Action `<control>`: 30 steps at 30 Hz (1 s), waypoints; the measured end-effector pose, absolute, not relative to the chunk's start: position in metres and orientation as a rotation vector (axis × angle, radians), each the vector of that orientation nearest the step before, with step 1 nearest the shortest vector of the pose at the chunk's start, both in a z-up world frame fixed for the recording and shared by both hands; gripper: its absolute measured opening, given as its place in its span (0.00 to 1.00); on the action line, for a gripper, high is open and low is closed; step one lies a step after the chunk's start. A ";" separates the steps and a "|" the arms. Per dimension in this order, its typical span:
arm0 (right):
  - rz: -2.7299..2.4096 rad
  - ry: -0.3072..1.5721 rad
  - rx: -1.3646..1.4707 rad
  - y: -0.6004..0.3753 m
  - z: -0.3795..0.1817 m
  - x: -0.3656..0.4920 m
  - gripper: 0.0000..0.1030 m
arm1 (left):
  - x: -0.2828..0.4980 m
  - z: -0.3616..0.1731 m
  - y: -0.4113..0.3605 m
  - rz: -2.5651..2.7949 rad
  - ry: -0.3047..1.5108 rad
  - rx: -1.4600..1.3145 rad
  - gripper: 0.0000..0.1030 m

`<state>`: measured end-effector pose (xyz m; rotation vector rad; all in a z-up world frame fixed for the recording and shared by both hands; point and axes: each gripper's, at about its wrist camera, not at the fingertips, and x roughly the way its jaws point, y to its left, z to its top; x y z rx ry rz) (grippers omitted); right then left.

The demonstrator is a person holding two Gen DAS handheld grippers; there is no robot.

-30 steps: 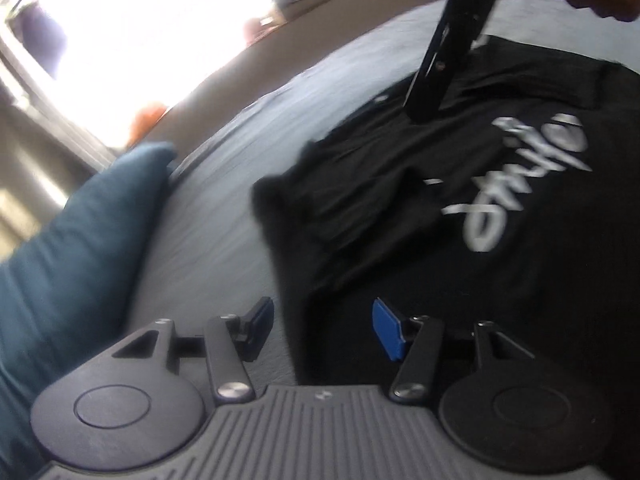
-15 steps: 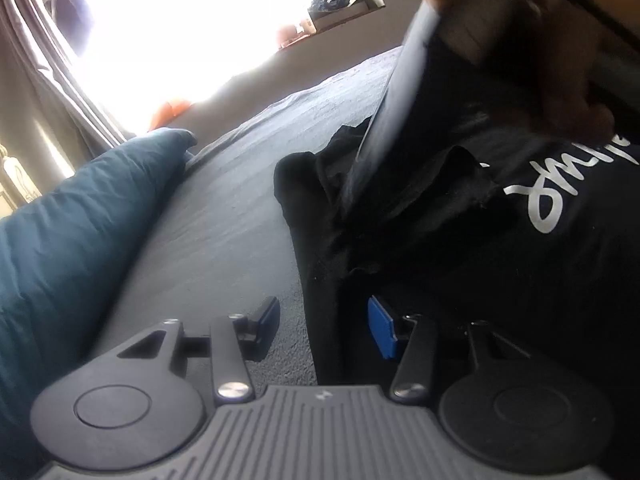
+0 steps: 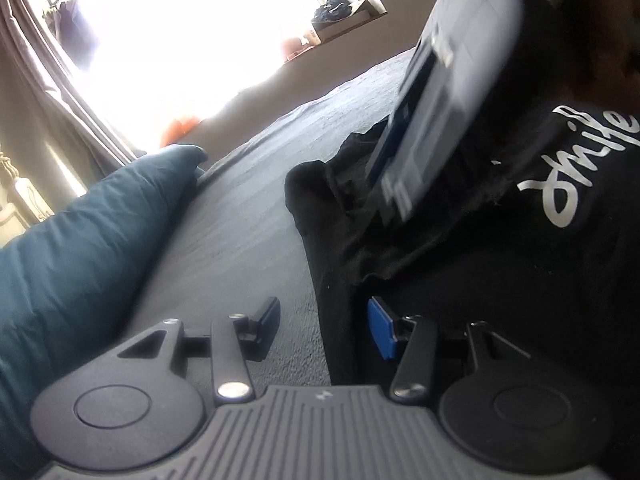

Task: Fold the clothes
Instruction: 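Grasp the shirt body with the right gripper while the left gripper opens beside it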

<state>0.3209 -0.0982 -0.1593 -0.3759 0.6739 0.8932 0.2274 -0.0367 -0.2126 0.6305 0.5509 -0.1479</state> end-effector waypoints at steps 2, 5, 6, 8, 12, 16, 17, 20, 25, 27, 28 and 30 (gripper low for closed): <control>0.902 0.661 -0.486 -0.086 -0.168 0.312 0.43 | 0.232 -0.213 -0.038 -0.141 0.555 0.623 0.49; 0.821 0.698 -0.424 -0.087 -0.172 0.325 0.15 | 0.235 -0.213 -0.034 -0.117 0.563 0.594 0.42; 0.796 0.725 -0.343 -0.094 -0.169 0.334 0.04 | 0.235 -0.213 -0.031 -0.108 0.569 0.581 0.37; 0.754 0.738 -0.226 -0.109 -0.163 0.343 0.03 | 0.237 -0.213 -0.026 -0.090 0.582 0.554 0.32; 0.673 0.766 0.027 -0.149 -0.151 0.358 0.02 | 0.236 -0.211 -0.016 -0.066 0.591 0.514 0.29; 0.570 0.810 0.396 -0.208 -0.152 0.374 0.02 | 0.232 -0.211 -0.011 -0.060 0.592 0.504 0.28; 0.533 0.830 0.476 -0.221 -0.157 0.378 0.02 | 0.231 -0.212 -0.011 -0.060 0.593 0.505 0.28; 0.411 0.953 0.687 -0.252 -0.185 0.392 0.03 | 0.231 -0.213 -0.010 -0.059 0.595 0.513 0.29; 0.284 0.942 0.844 -0.283 -0.202 0.385 0.06 | 0.230 -0.213 -0.010 -0.054 0.597 0.511 0.30; 0.289 0.897 0.808 -0.286 -0.193 0.381 0.06 | 0.229 -0.213 -0.009 -0.054 0.596 0.510 0.31; 0.321 0.893 0.763 -0.281 -0.187 0.379 0.06 | 0.229 -0.212 -0.009 -0.056 0.595 0.505 0.32; 0.393 0.890 0.666 -0.270 -0.175 0.376 0.06 | 0.230 -0.211 -0.007 -0.061 0.596 0.495 0.32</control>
